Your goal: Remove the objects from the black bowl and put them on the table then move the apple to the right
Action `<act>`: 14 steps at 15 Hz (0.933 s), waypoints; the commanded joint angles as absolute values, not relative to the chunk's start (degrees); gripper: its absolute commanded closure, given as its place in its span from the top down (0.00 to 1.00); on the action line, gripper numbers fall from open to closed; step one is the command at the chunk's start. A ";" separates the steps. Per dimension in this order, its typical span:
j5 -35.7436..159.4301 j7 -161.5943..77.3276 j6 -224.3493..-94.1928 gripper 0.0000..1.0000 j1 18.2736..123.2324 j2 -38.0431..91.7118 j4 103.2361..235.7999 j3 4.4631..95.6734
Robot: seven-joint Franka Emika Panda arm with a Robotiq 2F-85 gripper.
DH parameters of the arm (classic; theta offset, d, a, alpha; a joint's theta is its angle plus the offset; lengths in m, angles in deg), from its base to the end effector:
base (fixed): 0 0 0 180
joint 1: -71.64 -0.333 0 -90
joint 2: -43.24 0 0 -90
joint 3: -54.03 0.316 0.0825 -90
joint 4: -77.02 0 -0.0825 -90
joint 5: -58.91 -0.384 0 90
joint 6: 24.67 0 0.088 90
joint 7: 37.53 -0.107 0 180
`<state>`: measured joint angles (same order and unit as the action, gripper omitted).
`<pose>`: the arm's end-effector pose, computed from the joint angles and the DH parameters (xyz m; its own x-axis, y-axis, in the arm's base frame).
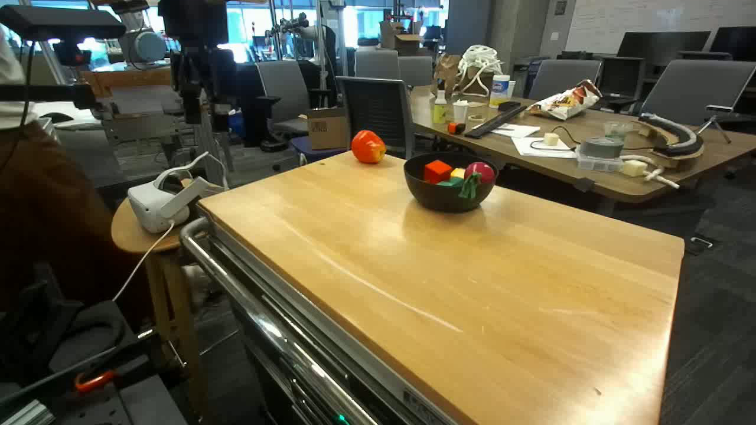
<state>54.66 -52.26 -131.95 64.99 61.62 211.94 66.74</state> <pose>0.4027 0.1502 0.4377 0.9865 0.0318 -0.1606 0.0396 -0.9982 0.0456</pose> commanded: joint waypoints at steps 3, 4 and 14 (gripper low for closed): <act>54.83 -52.39 -131.90 1.00 64.45 61.60 211.27 66.22; 54.83 -52.39 -131.90 1.00 64.45 61.59 211.18 66.22; 54.83 -52.39 -131.90 1.00 64.45 61.60 211.13 66.22</act>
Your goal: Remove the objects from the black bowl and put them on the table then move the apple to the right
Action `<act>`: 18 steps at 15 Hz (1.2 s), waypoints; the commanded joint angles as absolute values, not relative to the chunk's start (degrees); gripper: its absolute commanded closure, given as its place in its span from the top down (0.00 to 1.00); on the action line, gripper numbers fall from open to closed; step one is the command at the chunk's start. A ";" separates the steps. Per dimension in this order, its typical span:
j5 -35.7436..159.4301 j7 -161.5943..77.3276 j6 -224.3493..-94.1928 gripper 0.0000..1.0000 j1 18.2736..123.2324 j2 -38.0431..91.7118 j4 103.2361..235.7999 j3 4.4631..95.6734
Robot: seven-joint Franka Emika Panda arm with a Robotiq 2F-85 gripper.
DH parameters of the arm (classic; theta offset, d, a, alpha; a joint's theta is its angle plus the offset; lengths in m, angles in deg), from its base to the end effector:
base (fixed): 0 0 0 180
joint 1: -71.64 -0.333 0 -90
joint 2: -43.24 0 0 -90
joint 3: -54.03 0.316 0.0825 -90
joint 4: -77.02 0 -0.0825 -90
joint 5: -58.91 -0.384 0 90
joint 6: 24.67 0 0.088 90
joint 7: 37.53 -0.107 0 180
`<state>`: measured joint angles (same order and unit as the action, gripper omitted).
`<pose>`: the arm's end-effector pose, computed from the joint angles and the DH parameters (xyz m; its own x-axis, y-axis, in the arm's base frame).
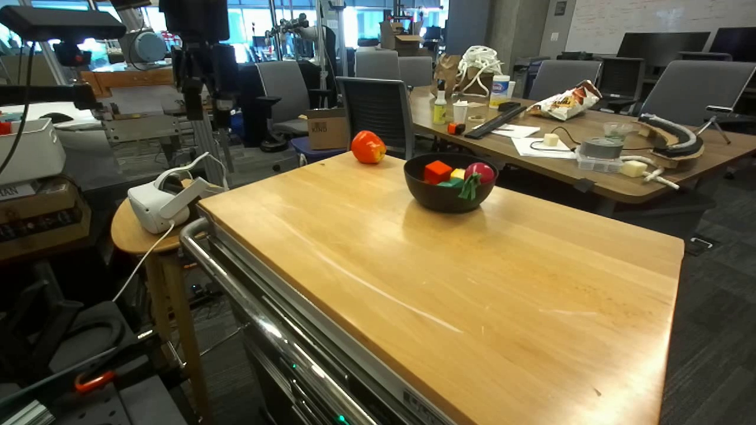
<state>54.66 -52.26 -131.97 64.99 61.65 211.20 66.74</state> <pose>0.4052 0.1515 0.4438 0.9885 0.0333 -0.1476 0.0399 -0.9983 0.0419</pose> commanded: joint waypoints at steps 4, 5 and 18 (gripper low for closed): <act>54.83 -52.39 -131.90 1.00 64.45 61.60 211.13 66.22; 54.83 -52.39 -131.90 1.00 64.45 61.60 211.13 66.22; 60.55 -62.77 -141.03 1.00 64.79 60.89 210.40 69.73</act>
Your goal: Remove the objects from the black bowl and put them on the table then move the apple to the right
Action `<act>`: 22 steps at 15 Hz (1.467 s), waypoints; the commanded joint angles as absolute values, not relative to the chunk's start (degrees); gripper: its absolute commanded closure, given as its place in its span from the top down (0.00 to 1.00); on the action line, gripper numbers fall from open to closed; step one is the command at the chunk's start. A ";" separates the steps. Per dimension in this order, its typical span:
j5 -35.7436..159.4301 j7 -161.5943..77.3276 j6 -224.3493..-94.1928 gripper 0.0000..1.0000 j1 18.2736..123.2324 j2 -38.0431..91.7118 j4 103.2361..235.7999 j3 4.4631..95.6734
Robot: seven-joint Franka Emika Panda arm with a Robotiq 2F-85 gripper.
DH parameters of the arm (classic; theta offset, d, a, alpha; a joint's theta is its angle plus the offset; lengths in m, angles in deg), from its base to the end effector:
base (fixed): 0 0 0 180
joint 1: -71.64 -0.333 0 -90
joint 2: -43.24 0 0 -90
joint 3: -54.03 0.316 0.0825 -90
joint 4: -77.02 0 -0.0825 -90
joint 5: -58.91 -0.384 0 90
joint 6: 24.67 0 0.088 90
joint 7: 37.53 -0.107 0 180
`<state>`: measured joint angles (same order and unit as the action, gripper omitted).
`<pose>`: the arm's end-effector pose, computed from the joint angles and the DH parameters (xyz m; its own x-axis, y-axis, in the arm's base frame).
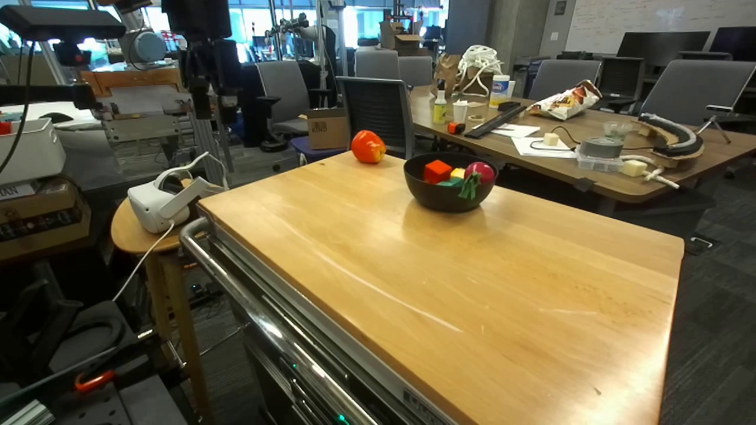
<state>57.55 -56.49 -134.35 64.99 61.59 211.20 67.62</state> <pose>0.4088 0.1560 0.4460 0.9958 -0.0069 -0.0913 0.0011 -0.9962 0.0871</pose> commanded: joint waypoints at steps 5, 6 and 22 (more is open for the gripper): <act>70.80 -78.92 -155.93 1.00 67.23 52.51 205.65 73.32; 66.48 -72.92 -152.49 1.00 64.80 56.73 209.19 70.94; 60.17 -36.23 -152.64 1.00 55.62 51.52 204.53 55.06</act>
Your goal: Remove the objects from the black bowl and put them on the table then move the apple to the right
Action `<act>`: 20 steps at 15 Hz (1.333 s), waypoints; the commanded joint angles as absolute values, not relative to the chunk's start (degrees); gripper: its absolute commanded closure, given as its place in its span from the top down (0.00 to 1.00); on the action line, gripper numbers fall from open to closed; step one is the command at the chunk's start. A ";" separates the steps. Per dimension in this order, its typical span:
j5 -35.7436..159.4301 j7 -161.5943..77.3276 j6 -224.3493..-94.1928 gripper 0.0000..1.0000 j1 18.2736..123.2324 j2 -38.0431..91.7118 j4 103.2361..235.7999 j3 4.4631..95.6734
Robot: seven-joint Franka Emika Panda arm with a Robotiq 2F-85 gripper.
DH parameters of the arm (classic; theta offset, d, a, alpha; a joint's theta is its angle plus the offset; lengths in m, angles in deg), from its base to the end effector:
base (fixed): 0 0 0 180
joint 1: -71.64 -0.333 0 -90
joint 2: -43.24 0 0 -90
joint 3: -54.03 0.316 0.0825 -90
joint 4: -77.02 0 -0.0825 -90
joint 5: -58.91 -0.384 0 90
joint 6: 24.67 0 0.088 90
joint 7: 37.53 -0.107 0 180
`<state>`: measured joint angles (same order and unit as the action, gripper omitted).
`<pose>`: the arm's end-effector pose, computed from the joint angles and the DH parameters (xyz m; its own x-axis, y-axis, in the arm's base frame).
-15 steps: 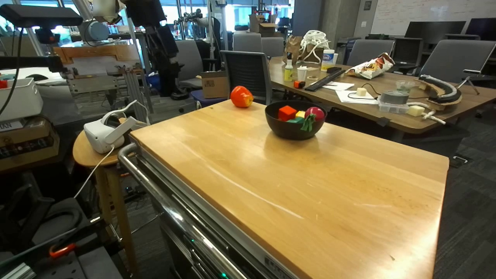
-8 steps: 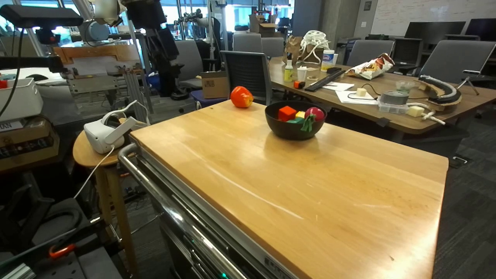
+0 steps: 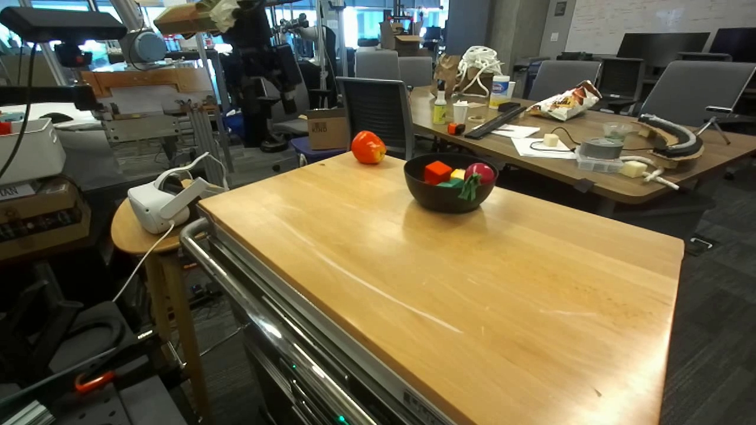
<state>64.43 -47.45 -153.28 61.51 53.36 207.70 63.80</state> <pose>0.4712 0.1696 0.4396 0.9613 0.2305 0.1506 0.2193 -0.9717 0.0877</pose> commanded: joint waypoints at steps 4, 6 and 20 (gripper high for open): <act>60.93 -37.21 -153.11 1.00 59.64 52.25 206.16 58.08; 60.90 -37.03 -153.11 1.00 59.27 52.04 206.07 58.12; 59.25 -26.84 -151.99 1.00 72.10 39.56 191.45 50.90</act>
<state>60.13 -27.68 -153.84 70.00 44.33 197.56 51.63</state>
